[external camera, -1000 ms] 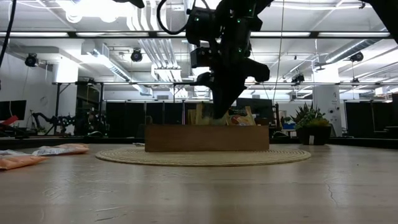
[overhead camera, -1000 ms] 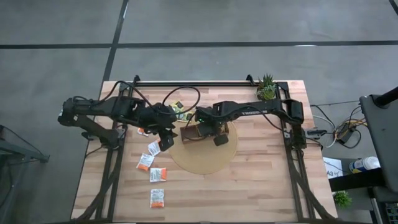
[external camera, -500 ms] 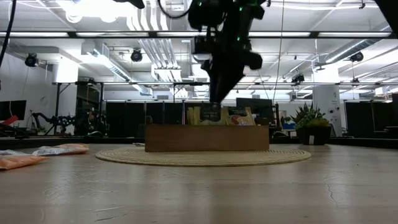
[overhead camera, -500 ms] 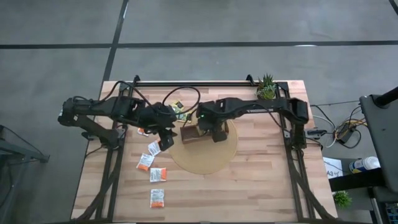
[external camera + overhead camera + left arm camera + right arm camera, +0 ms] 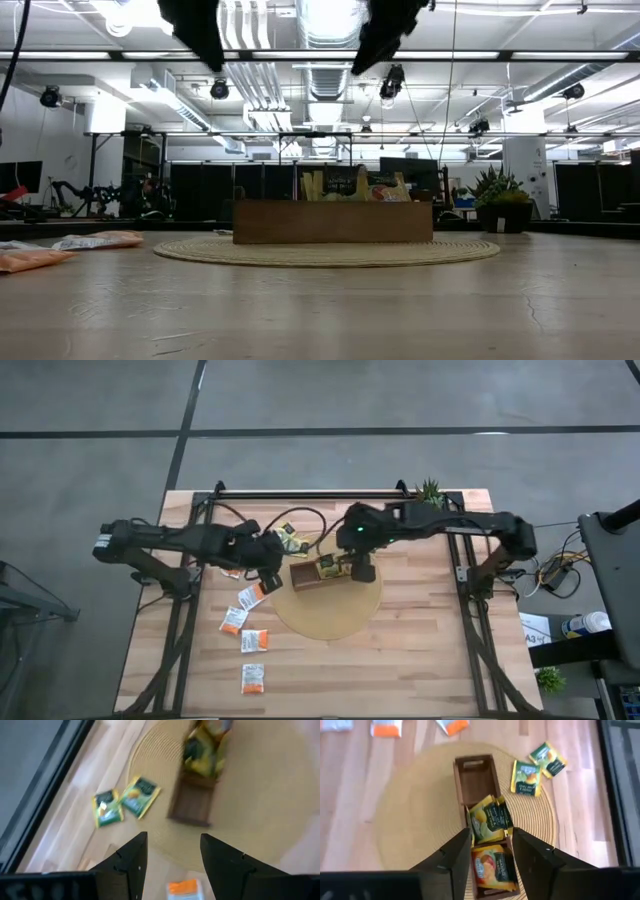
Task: Pick & Place Tea
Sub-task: Put the yellow tea bag into the middle section of the wooden organizer
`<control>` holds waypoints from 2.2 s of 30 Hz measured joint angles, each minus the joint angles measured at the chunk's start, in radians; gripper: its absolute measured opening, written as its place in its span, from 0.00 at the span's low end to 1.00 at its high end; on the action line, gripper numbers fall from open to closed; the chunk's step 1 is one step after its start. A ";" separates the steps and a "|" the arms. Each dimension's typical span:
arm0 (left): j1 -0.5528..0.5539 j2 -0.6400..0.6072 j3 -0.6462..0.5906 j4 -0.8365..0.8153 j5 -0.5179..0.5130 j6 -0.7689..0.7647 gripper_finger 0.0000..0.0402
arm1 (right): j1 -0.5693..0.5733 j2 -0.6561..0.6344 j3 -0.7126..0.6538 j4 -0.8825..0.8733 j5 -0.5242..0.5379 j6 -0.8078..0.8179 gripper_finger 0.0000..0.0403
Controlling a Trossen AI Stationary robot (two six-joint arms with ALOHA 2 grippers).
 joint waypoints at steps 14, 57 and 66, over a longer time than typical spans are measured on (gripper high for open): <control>0.329 0.001 -0.218 0.229 0.141 0.090 0.44 | -0.026 -0.210 0.000 -0.066 0.011 -0.067 0.34; 0.753 0.437 -0.122 0.337 0.394 0.447 0.75 | -0.125 -0.308 -0.001 -0.061 0.043 0.118 0.32; 0.754 0.501 -0.122 0.370 0.404 0.449 0.75 | -0.125 -0.308 -0.001 -0.058 0.061 0.134 0.31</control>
